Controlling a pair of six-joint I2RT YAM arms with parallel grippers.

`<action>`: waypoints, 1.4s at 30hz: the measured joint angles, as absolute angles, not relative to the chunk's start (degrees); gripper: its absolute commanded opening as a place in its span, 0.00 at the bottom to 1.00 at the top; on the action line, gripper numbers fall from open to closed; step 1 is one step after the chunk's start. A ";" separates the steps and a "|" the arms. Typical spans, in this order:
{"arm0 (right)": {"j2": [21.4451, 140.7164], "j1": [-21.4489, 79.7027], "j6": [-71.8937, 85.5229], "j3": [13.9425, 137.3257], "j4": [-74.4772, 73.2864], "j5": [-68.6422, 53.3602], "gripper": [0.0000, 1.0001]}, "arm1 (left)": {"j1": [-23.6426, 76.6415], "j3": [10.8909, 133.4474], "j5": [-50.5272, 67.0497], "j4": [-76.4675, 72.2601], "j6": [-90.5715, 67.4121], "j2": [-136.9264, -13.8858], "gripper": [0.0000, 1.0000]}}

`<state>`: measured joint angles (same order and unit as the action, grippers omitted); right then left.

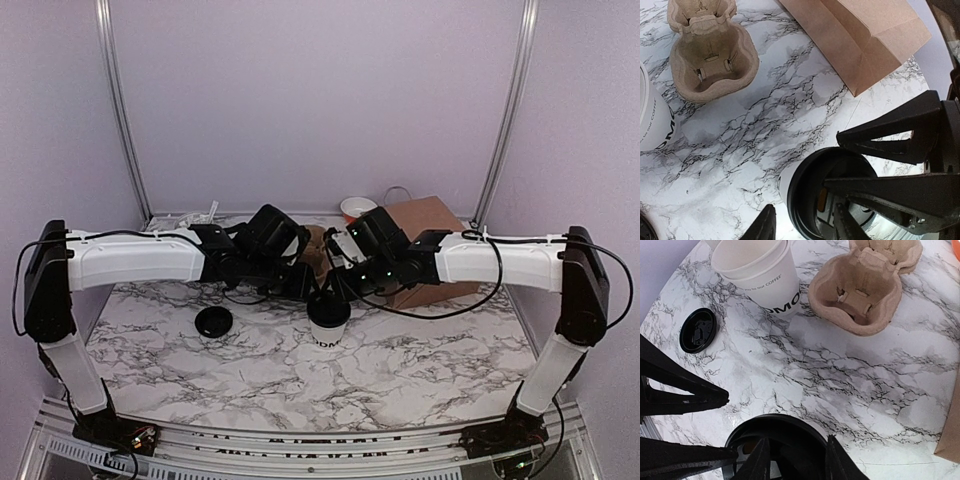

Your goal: Pack the takeout coffee

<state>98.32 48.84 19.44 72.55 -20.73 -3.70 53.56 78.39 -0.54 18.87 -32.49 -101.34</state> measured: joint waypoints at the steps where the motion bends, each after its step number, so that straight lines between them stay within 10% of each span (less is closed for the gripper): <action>1: 98.32 48.84 19.42 72.55 -20.93 -3.60 0.36 | 53.56 78.52 -0.51 18.94 -32.53 -101.43 0.38; 42: 83.48 44.84 31.11 55.11 -19.92 -6.13 0.31 | 59.96 76.86 -0.05 18.26 -38.39 -102.10 0.33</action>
<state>83.48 44.84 31.11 55.11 -19.92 -6.13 59.96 76.86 -0.05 18.26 -38.39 -102.10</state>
